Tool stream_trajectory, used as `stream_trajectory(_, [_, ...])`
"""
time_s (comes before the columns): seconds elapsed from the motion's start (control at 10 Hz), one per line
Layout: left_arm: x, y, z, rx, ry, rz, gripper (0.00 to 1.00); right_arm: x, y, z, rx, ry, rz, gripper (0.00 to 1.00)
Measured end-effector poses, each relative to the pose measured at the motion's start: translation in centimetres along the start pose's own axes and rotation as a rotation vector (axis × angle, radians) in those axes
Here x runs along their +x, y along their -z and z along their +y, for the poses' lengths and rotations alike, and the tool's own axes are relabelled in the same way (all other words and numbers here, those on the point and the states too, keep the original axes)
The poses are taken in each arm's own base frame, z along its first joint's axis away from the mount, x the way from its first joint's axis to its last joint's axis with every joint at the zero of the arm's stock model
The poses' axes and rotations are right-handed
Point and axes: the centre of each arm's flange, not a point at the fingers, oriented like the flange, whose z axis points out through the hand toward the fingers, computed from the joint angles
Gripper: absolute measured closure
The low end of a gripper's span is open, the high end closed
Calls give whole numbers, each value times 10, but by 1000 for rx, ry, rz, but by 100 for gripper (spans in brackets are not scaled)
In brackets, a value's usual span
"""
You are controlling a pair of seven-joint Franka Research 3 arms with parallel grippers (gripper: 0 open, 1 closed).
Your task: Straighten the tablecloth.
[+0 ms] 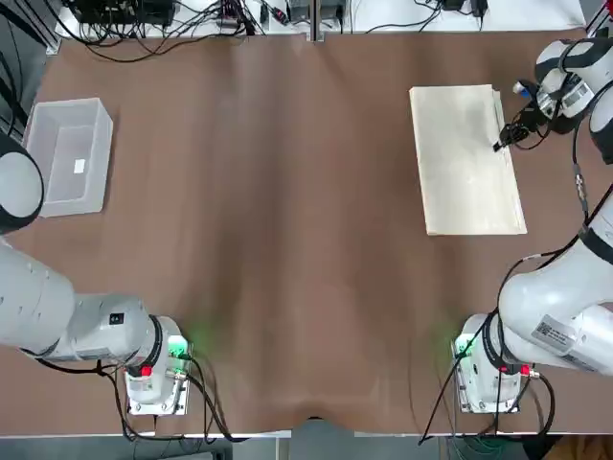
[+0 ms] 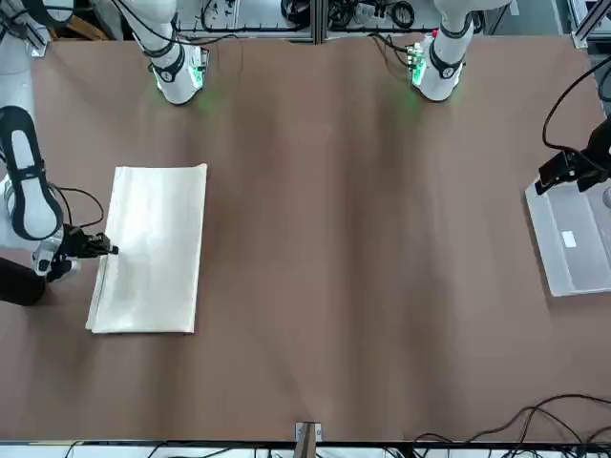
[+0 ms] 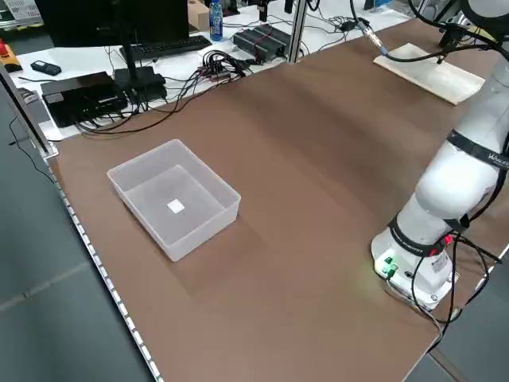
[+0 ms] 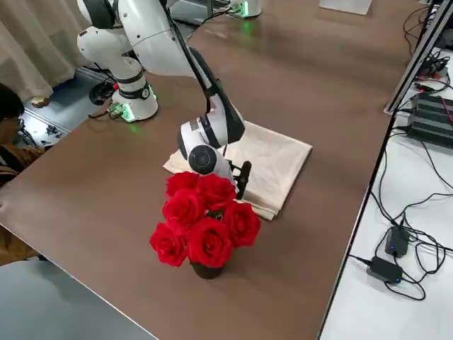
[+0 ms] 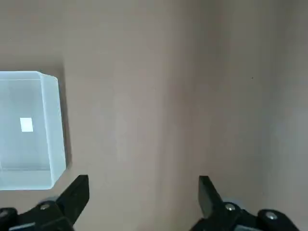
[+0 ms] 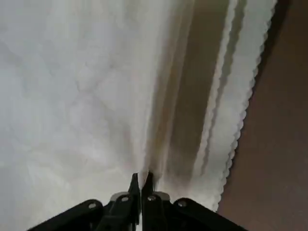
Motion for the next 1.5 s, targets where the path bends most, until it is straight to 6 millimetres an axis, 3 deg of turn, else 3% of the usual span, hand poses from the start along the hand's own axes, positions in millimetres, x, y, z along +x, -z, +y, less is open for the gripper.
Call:
stream_trajectory(0.4, [0, 0, 0, 0, 0, 0, 0, 3, 0, -10, 53, 21, -33, 98])
stream_trajectory(0.7, [0, 0, 0, 0, 0, 0, 0, 16, 21, -38, 94, 62, -54, 98])
stream_trajectory(1.2, [0, 0, 0, 0, 0, 0, 0, 43, 55, -110, 114, 108, -85, 98])
stream_trajectory(1.5, [0, 0, 0, 0, 0, 0, 0, 75, 56, -190, 95, 140, -112, 98])
